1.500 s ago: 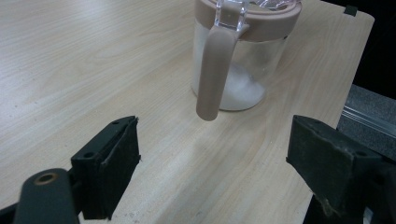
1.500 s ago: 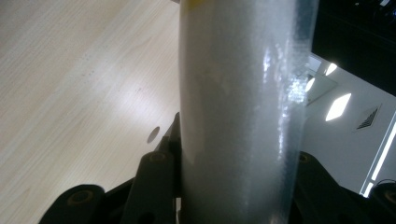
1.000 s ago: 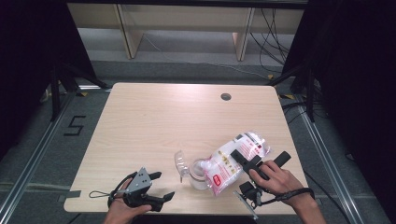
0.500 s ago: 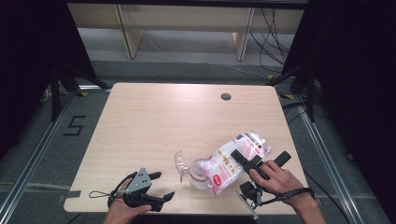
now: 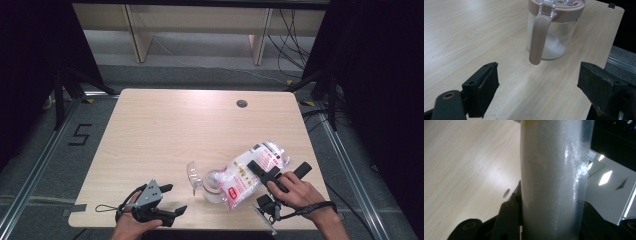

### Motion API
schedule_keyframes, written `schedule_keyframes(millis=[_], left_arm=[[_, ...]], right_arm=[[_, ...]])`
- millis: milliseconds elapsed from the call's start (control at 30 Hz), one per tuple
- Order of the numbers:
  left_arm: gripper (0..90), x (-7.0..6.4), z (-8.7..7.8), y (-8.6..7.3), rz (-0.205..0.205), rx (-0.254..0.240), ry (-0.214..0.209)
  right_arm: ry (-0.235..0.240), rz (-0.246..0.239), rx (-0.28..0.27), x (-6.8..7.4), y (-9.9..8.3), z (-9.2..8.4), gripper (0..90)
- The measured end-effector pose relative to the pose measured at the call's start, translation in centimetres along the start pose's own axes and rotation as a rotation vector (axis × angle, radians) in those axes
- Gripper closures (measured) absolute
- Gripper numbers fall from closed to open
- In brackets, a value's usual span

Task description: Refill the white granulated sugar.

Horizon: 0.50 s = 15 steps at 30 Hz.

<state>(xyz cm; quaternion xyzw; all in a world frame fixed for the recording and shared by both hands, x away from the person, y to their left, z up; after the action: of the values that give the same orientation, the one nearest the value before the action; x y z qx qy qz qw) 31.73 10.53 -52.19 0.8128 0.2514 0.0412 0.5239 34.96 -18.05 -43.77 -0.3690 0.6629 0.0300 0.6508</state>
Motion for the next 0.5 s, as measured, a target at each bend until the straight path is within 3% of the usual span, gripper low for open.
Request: schedule_keyframes(millis=[500], left_arm=[[16.3, 0.02, 0.02, -0.02, 0.001, 0.002, -0.001]], right_arm=[[-0.003, 0.013, -0.001, 0.08, 0.01, 0.03, 70.1]])
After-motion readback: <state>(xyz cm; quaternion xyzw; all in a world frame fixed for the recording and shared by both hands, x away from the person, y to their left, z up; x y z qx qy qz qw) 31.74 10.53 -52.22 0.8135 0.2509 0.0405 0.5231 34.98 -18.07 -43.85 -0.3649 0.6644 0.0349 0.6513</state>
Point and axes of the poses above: each handheld gripper's, and its own axes: z roughly forward along the jaws, y roughly out of its top, x roughly to its left, the point moved 6 cm from there along z, roughly forward along the jaws, and after that the axes turned 11 degrees about -y, right-handed, at the moved point
